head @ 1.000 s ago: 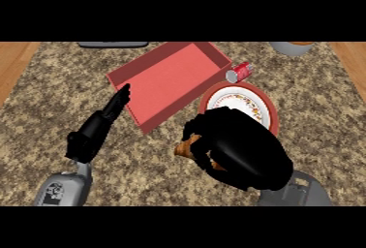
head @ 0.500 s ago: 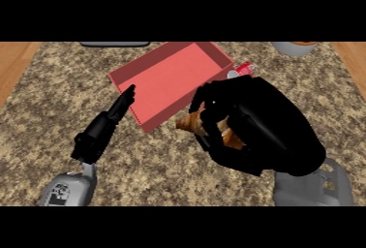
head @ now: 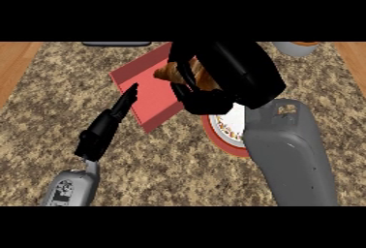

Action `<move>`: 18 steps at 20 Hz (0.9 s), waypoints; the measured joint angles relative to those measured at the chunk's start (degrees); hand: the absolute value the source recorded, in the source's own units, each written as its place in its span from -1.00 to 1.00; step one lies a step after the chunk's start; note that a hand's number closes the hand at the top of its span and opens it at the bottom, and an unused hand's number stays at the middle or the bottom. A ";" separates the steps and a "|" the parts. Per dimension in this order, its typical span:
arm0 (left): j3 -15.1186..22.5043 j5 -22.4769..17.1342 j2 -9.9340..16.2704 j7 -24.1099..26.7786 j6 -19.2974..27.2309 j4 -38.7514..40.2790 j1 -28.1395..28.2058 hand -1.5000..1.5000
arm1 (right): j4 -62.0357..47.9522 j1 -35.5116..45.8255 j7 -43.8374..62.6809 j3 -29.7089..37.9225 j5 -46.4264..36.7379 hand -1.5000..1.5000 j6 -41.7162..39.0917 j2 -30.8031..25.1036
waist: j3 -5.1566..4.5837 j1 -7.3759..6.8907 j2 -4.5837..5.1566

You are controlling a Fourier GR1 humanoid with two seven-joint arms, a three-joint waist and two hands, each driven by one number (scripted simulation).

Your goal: Pick the croissant from the plate and place it in the cardboard box

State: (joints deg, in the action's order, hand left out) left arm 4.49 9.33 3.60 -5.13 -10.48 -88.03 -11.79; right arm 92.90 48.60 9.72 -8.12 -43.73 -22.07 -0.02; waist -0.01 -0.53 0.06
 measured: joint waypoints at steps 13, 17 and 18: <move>-0.02 0.02 -0.30 0.58 -0.81 0.50 -0.08 0.00 | -29.84 15.32 -5.90 3.34 -2.63 1.00 14.58 -0.01 | -0.02 -0.49 0.18; 0.10 0.24 -0.48 0.73 -0.81 0.73 -0.36 0.00 | -39.89 18.93 -7.83 1.44 -3.84 1.00 20.19 0.01 | -0.03 -1.04 0.32; 0.12 0.24 -0.54 0.26 -0.84 0.53 -0.76 0.00 | -42.30 19.60 -8.74 1.02 -3.76 1.00 21.69 0.02 | -0.03 -1.12 0.34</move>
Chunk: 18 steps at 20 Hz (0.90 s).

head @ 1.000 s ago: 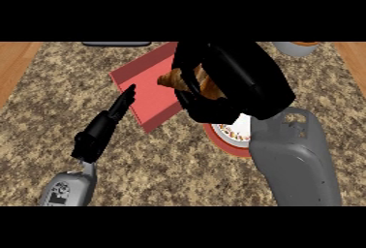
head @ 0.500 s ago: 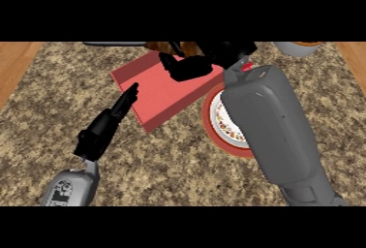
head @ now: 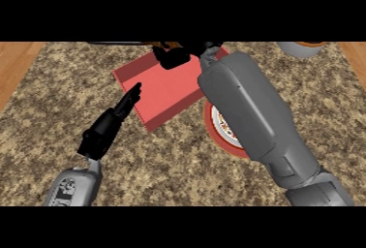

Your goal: Pick the croissant from the plate and place it in the cardboard box

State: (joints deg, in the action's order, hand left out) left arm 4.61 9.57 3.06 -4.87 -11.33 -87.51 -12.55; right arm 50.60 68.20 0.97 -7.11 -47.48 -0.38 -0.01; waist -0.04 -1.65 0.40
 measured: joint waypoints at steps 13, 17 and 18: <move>0.77 -0.02 -0.20 -0.21 -1.05 -0.62 -0.61 0.00 | -24.57 3.50 -4.42 -0.76 9.82 -1.00 6.82 0.01 | 0.00 -2.17 0.69; 0.79 0.14 -0.49 -1.12 -0.91 -0.60 -2.05 0.00 | -28.60 4.64 -8.42 1.69 14.10 -1.00 7.41 0.00 | 0.02 -2.51 0.90; 0.99 0.34 -0.78 -0.94 -0.71 -0.39 -2.37 0.00 | -28.94 4.15 -9.89 2.62 15.65 -1.00 7.93 0.00 | 0.03 -2.62 0.97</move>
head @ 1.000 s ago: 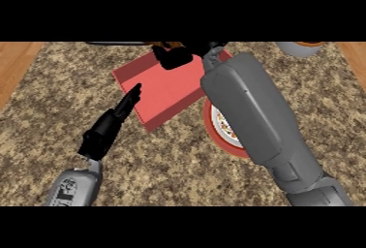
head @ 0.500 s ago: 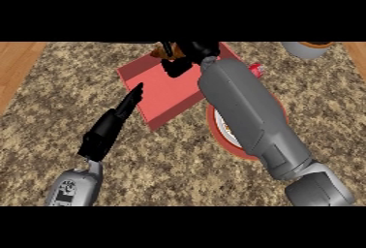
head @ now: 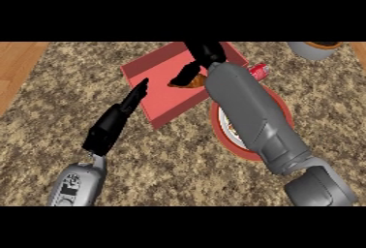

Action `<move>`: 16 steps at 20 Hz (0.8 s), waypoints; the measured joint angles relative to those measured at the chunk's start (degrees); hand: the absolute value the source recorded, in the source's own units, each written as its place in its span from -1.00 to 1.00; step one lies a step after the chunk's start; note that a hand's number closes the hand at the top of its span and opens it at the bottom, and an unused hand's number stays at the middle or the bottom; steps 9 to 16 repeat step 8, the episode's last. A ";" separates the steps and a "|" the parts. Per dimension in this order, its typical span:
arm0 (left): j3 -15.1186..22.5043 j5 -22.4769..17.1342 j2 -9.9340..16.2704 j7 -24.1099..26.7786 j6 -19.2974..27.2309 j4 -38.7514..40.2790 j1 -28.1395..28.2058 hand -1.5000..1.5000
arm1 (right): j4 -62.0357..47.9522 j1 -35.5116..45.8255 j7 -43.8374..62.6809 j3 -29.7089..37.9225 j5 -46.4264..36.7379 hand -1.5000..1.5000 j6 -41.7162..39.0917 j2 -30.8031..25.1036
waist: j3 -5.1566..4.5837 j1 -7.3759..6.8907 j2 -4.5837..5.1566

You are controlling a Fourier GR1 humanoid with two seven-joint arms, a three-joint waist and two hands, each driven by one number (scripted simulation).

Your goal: Pick the croissant from the plate and place it in the cardboard box

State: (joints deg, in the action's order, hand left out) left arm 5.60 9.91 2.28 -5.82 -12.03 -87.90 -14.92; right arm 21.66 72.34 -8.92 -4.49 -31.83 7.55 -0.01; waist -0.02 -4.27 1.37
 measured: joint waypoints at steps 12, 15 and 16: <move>-0.18 0.08 0.29 0.59 0.06 -0.41 1.33 0.00 | 0.44 -0.57 -9.22 13.60 13.69 -1.00 -0.04 -1.45 | 0.08 0.74 0.02; -0.18 0.08 0.29 0.59 0.06 -0.41 1.33 0.00 | 0.44 -0.57 -9.22 13.60 13.69 -1.00 -0.04 -1.45 | 0.08 0.74 0.02; -0.18 0.08 0.29 0.59 0.06 -0.41 1.33 0.00 | 0.44 -0.57 -9.22 13.60 13.69 -1.00 -0.04 -1.45 | 0.08 0.74 0.02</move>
